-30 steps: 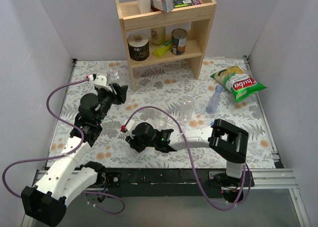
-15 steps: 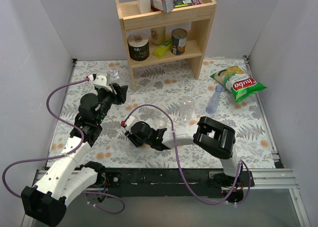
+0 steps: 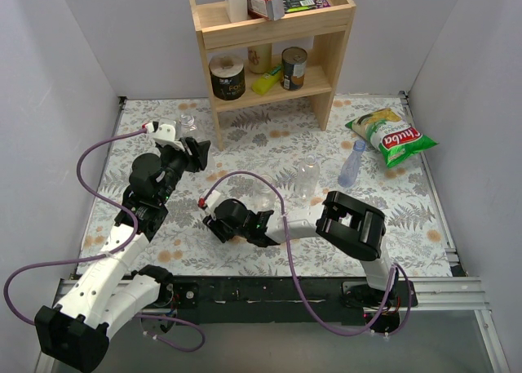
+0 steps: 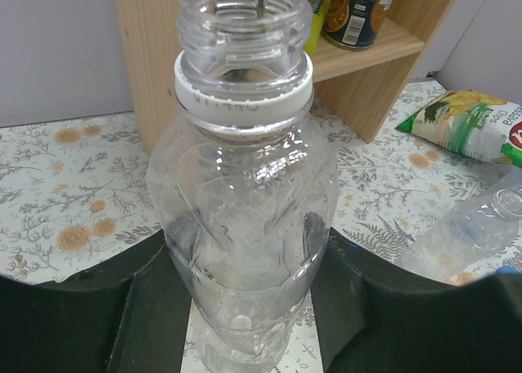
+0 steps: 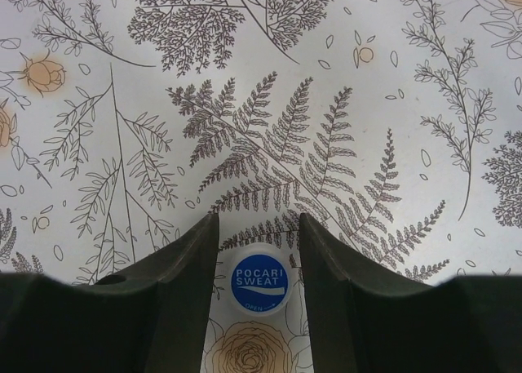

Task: Unscrew the bottle caps

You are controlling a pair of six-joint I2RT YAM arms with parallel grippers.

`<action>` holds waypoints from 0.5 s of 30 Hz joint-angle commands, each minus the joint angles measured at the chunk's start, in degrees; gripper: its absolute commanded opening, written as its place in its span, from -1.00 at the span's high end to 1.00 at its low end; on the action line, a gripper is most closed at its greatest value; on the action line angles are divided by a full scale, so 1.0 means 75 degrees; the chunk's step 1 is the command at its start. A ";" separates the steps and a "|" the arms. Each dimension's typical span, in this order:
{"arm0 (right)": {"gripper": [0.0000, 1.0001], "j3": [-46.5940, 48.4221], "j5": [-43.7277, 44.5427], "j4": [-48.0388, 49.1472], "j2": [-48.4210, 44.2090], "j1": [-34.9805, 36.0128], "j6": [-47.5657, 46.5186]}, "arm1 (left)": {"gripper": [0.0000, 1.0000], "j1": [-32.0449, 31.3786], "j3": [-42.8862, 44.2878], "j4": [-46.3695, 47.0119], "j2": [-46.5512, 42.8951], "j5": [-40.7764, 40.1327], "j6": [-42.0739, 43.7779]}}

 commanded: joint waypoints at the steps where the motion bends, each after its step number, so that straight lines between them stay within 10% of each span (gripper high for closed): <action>1: -0.03 -0.0162 -0.0171 0.0415 -0.0481 -0.0033 -0.0136 | 0.31 0.0025 -0.0021 0.0051 -0.0058 0.0127 0.0017; 15: -0.08 -0.1395 -0.0439 -0.1539 -0.5356 -0.1050 -0.0453 | 0.31 0.0025 -0.0337 0.0648 -0.0199 0.1824 0.0052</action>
